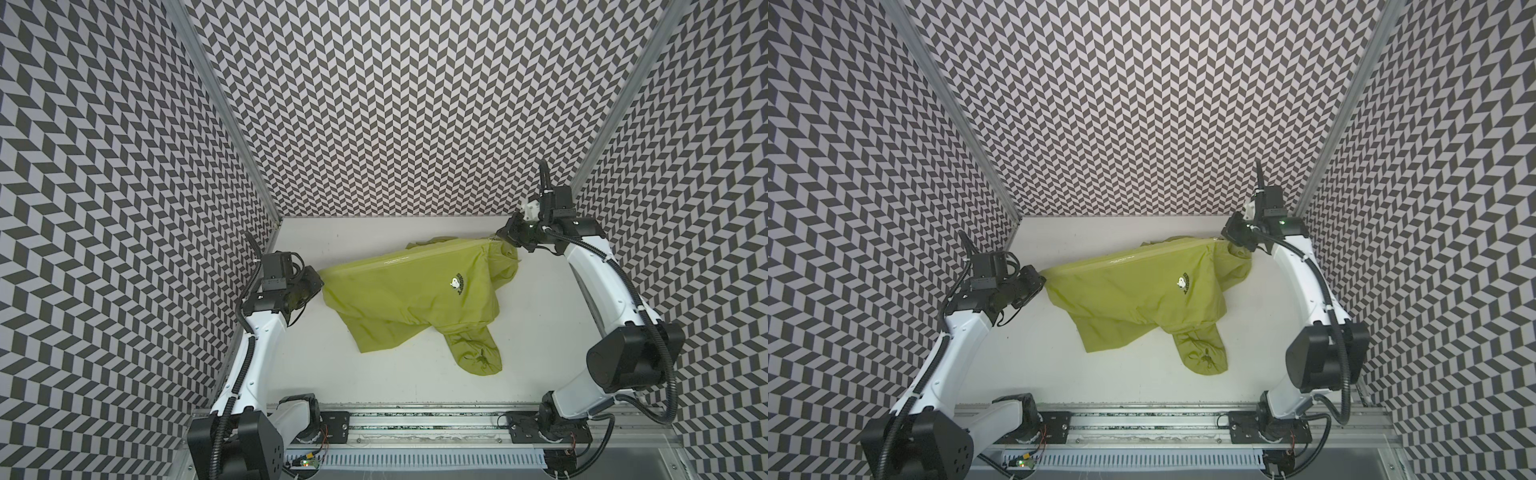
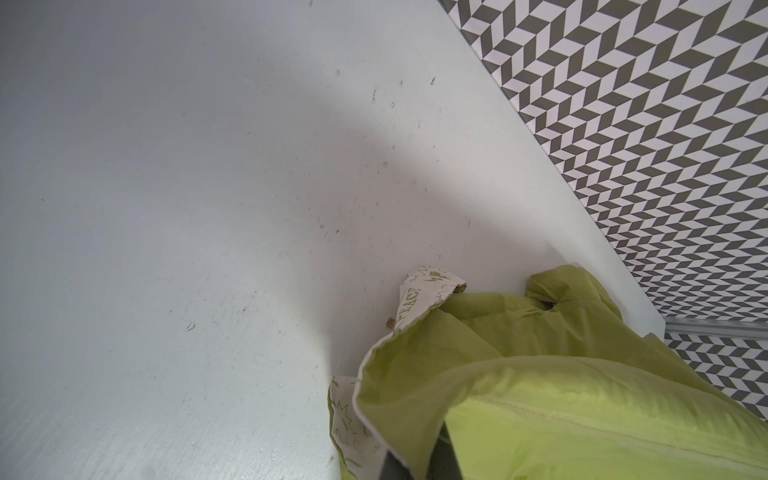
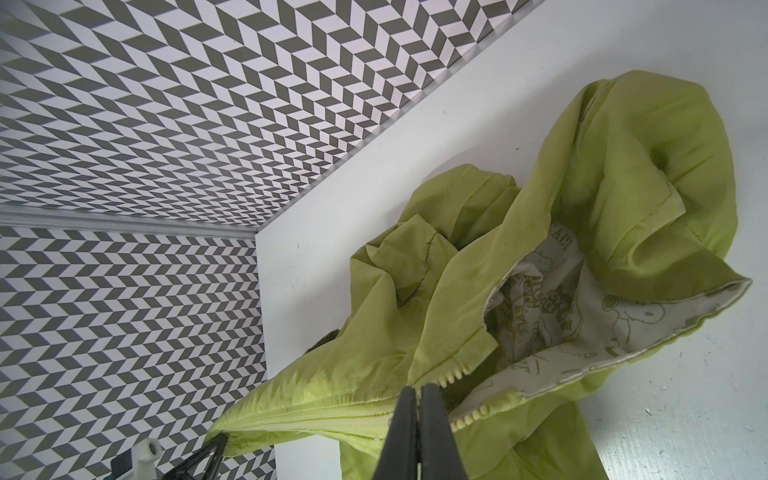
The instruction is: Zip up the jacket
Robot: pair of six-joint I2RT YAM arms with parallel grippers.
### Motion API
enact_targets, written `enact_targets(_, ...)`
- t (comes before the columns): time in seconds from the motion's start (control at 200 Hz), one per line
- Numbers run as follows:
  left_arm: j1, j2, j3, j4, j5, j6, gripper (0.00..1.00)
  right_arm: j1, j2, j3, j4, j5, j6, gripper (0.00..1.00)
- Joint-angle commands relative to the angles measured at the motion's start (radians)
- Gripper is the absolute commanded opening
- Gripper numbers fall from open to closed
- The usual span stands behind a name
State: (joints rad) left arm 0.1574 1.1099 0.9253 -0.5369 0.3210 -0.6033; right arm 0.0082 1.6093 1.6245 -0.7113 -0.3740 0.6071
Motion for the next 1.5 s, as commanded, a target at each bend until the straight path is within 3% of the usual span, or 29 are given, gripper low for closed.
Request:
enact_targets(0.0,0.026,0.000,-0.011,0.012,-0.070,0.002,0.00,-0.020,-0.037,-0.006,0.056,0.032,0.002,0.00)
enact_targets(1.107,0.119,0.052,0.009,0.025,-0.075,-0.003,0.00,-0.033,-0.025,-0.005,0.069,0.026,0.016,0.00)
enact_targets(1.327,0.113,0.102,0.034,0.126,-0.024,-0.065,0.00,-0.032,-0.006,-0.023,0.143,-0.007,0.085,0.00)
enact_targets(1.492,0.079,0.241,0.142,0.259,0.014,-0.194,0.00,-0.036,0.075,0.025,0.305,-0.073,0.236,0.00)
